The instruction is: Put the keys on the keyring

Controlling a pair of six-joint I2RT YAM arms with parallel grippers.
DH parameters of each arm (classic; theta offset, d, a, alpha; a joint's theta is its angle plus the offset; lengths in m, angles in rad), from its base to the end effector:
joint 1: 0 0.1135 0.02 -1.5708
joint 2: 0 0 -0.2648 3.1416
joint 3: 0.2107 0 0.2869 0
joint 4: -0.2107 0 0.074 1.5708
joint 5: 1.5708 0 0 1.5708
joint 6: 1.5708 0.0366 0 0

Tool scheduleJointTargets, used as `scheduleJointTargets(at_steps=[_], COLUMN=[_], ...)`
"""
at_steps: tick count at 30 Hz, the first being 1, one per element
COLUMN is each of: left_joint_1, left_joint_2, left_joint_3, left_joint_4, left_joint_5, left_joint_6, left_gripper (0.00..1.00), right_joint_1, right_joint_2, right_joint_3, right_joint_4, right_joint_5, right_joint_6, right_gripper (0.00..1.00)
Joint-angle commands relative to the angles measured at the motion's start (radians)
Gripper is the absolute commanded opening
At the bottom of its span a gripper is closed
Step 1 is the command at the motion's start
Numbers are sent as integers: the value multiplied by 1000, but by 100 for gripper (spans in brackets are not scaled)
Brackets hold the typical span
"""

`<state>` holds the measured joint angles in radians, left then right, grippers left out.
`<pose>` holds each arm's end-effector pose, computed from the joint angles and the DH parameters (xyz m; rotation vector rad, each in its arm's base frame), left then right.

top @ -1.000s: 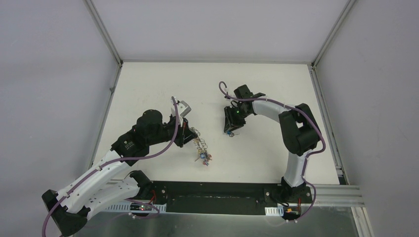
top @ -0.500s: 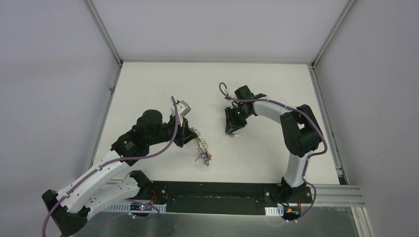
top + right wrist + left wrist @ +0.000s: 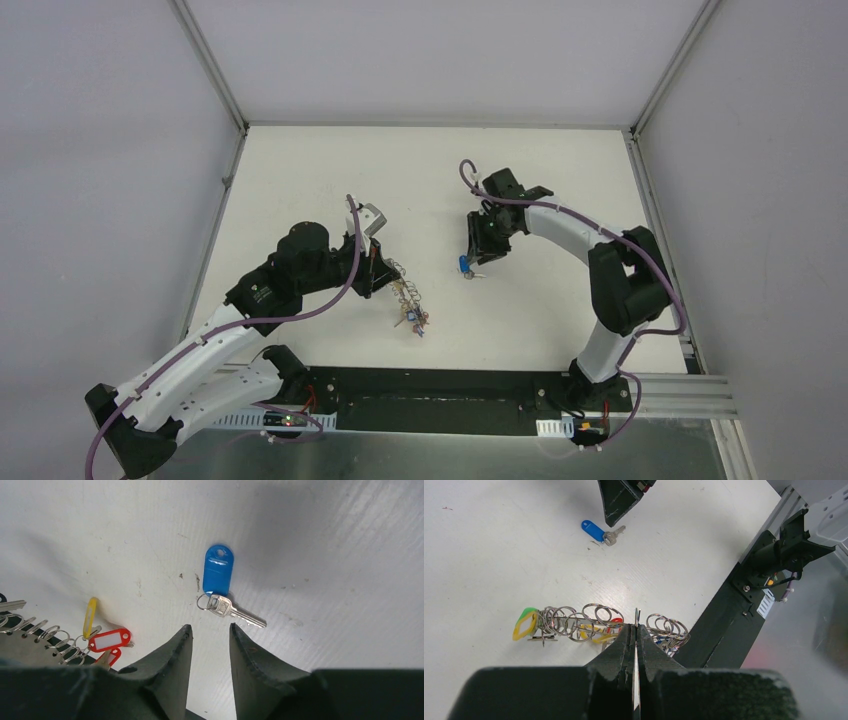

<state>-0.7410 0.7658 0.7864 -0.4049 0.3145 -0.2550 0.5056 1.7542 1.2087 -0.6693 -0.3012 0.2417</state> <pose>0.1467 -0.1496 0.3220 0.7059 1.9367 -0.9457 0.3248 0.1922 0.1775 -0.4539 2.8262 0.5921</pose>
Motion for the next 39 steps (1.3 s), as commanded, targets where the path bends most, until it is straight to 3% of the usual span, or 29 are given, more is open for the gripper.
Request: scheduleJointTargets(at_steps=[1,10,39], left_joint_1=[-11,-12,-12], left_joint_2=[-4,1,-48], left_joint_3=[10,11,-6], left_joint_4=[51,51,42], left_joint_5=[-12,-7,-18], left_joint_6=[-24,-29,-29], left_gripper=[0,0,0], right_joint_1=[-2,-9,-9], right_joint_2=[-52,-89,55], right_joint_3=[10,-107,-39], right_joint_4=[-46,27,88], right_joint_5=[38,100,32], right_joint_6=[211,515,656], right_gripper=[35,33,31])
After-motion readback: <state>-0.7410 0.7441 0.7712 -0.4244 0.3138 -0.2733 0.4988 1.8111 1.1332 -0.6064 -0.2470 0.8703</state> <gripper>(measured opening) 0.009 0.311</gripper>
